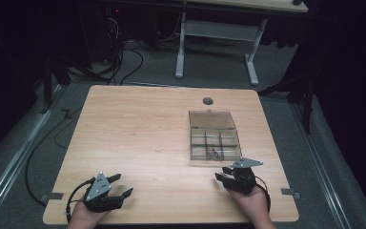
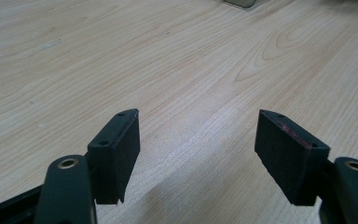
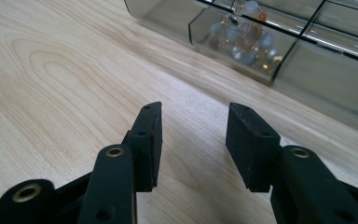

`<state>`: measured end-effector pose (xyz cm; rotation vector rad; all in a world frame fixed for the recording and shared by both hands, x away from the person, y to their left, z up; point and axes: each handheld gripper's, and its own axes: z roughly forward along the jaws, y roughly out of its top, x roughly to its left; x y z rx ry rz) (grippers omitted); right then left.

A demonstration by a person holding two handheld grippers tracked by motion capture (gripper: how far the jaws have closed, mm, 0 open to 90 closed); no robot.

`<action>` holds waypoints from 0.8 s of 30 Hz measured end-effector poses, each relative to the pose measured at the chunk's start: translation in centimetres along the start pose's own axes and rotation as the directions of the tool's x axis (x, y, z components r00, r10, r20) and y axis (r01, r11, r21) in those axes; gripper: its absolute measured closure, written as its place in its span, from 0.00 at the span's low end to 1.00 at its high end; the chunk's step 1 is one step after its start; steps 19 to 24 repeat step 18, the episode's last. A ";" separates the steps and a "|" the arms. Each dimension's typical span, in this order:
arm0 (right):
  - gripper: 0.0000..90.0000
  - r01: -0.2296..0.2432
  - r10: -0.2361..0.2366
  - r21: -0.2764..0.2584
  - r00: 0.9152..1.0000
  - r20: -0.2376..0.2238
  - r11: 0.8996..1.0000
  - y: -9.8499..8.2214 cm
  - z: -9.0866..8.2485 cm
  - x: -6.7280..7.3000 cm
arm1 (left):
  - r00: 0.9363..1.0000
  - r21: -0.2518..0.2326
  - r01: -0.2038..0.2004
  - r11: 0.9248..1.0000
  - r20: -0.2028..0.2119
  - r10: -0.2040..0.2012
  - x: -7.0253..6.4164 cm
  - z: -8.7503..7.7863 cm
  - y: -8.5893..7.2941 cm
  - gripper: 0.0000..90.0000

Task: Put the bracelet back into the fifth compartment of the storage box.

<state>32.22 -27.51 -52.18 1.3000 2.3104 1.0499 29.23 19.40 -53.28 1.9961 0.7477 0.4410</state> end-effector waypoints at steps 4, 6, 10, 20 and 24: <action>0.59 -0.010 0.011 -0.082 1.000 0.007 0.997 -1.0 -0.1 0.3 | 1.000 -0.007 0.003 1.000 -0.001 -0.003 0.0 0.0 0.0 0.35; 0.59 0.019 -0.016 -0.145 1.000 0.021 0.989 -1.3 -0.6 0.7 | 1.000 -0.008 0.003 1.000 0.000 -0.003 0.0 0.0 0.0 0.35; 0.57 0.018 -0.015 -0.149 1.000 0.017 0.989 -1.5 -0.7 0.7 | 1.000 -0.002 -0.001 1.000 -0.003 0.001 0.0 0.1 0.0 0.35; 0.57 0.020 -0.017 -0.130 1.000 0.020 0.991 -1.4 -0.5 0.7 | 1.000 -0.004 -0.001 1.000 -0.005 0.001 0.0 0.1 0.1 0.35; 0.57 0.020 -0.017 -0.130 1.000 0.020 0.991 -1.4 -0.5 0.7 | 1.000 -0.004 -0.001 1.000 -0.005 0.001 0.0 0.1 0.1 0.35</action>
